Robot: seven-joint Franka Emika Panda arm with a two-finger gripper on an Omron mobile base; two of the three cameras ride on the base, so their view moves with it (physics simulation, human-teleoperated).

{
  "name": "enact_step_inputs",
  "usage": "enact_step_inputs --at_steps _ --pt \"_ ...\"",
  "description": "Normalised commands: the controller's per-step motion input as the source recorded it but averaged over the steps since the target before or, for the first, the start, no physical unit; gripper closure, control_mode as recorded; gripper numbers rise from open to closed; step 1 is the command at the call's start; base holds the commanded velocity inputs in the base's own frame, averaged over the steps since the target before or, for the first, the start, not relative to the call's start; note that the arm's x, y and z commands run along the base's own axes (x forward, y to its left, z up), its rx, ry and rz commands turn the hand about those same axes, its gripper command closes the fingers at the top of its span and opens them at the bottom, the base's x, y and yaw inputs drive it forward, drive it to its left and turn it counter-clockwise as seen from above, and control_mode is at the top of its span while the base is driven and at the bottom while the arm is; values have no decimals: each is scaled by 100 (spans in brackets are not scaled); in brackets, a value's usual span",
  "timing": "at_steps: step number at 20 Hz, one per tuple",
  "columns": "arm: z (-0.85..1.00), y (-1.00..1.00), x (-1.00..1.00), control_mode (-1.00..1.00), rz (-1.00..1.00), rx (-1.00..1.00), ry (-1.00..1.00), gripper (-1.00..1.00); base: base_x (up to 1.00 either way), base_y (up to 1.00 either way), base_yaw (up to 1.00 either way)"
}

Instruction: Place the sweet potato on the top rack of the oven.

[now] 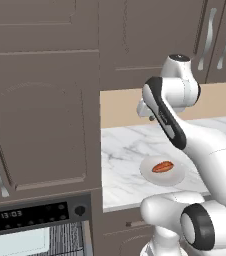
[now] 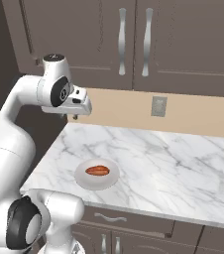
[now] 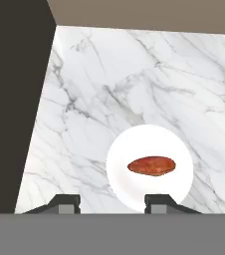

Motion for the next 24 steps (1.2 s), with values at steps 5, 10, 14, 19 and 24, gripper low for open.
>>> enact_step_inputs --at_steps 5,10,14,19,24 --pt "-17 1 -24 -100 -6 0 -1 -100 0 0 0" --pt "-67 -14 -50 -100 -42 6 -2 -100 0 0 0" --pt "-82 -30 -21 -100 -48 3 0 -100 0 0 0" --pt "-71 -37 -1 -100 -41 3 -2 -100 0 0 0" --pt "-38 -21 33 -100 -21 3 -4 -100 0 0 0"
